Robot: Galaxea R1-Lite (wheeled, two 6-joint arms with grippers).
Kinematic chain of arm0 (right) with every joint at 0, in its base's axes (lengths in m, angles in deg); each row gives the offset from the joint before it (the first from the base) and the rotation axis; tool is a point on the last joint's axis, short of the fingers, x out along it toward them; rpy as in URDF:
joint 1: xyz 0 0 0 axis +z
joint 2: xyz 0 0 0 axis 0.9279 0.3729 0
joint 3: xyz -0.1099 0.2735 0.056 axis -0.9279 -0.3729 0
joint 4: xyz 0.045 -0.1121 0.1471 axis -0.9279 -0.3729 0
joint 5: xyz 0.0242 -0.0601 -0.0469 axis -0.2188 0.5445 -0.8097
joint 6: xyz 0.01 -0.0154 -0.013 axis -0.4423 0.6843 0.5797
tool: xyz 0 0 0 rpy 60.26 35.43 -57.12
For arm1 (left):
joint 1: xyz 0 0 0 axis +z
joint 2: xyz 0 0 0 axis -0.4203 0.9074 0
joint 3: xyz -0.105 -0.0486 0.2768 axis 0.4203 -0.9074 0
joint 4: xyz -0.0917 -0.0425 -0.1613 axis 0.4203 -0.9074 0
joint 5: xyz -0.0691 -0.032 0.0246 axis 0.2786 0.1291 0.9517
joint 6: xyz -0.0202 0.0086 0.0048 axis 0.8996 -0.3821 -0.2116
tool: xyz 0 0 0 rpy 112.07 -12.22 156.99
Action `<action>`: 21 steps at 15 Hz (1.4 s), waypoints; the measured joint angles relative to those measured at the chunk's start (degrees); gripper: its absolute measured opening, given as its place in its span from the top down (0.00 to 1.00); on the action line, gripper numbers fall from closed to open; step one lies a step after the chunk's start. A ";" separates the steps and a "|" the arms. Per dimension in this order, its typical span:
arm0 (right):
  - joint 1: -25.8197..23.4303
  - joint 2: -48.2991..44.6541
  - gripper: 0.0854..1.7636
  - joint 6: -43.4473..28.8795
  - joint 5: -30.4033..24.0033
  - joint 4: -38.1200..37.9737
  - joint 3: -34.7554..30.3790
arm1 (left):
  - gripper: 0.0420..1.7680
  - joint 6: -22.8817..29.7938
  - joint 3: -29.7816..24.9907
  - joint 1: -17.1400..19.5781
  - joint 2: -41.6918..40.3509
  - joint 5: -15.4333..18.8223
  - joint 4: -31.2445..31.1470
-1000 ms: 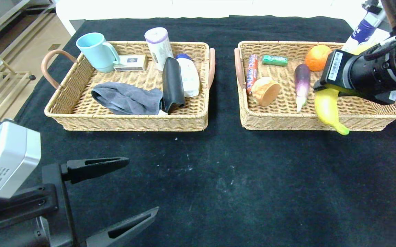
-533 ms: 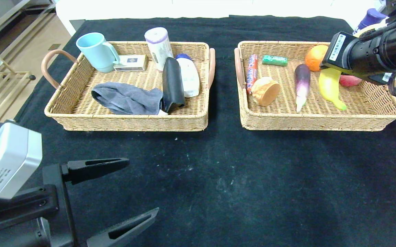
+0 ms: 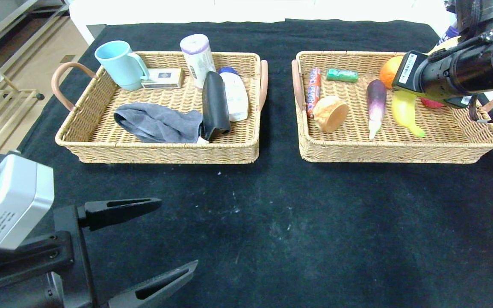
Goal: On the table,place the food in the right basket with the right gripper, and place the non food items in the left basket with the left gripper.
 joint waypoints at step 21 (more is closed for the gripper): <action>-0.11 -8.44 0.09 6.47 -7.69 -0.11 -15.08 | 0.03 -1.29 -0.35 -0.18 -0.67 -0.72 -0.27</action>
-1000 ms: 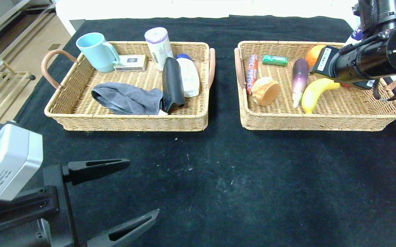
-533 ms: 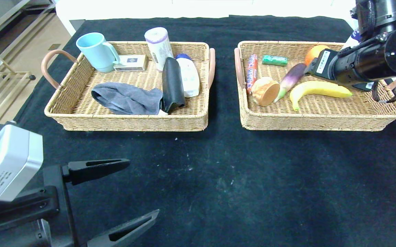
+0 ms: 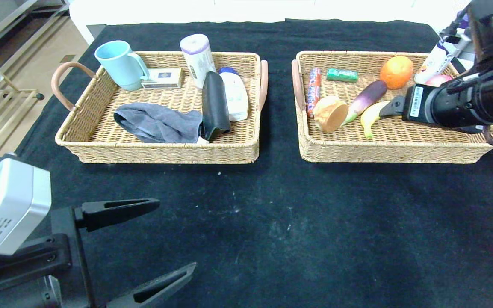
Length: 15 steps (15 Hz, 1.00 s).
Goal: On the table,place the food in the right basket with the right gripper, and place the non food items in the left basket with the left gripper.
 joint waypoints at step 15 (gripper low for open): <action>-8.18 -46.91 0.04 22.98 -25.95 0.72 -41.51 | 0.03 -0.50 6.95 5.64 -23.59 -20.14 -31.61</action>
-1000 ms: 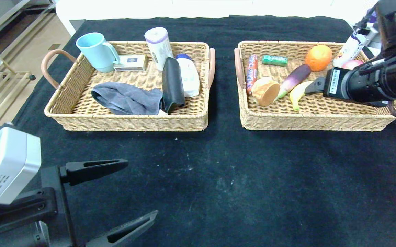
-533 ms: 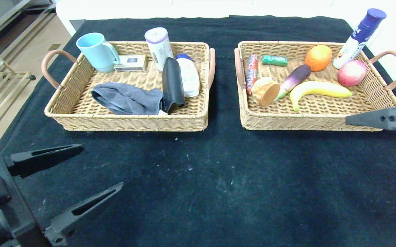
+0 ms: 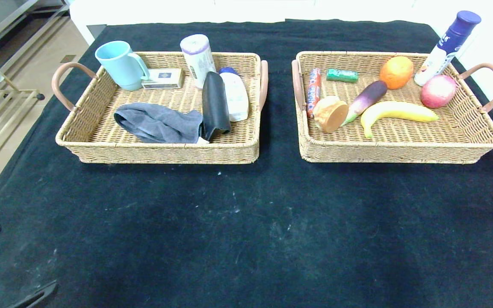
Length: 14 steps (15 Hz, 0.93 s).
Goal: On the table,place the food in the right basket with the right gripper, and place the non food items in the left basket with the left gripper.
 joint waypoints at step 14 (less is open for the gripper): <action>-12.80 -31.43 0.04 3.06 -0.52 -37.55 10.78 | 0.03 -2.62 25.64 20.04 -20.02 5.49 -36.33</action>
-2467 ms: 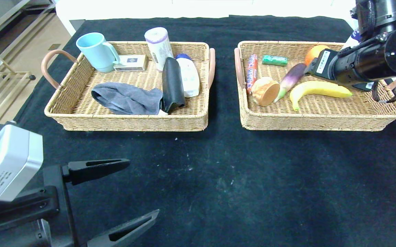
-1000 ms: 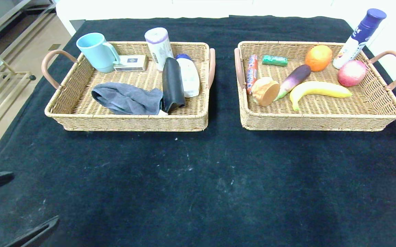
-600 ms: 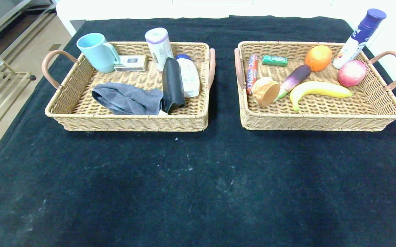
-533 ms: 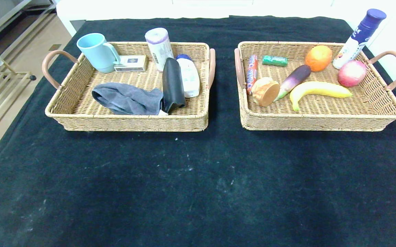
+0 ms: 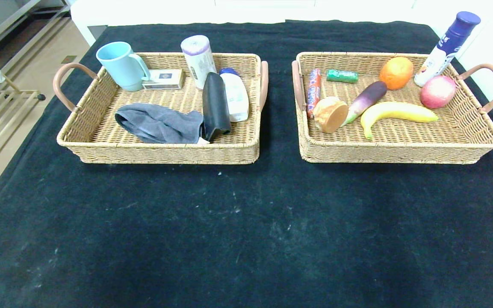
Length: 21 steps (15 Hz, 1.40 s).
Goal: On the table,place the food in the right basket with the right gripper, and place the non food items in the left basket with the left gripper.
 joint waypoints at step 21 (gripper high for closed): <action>-1.28 -17.94 0.03 -4.18 1.01 17.12 -20.31 | 0.03 4.11 -21.04 8.11 -15.30 9.86 13.29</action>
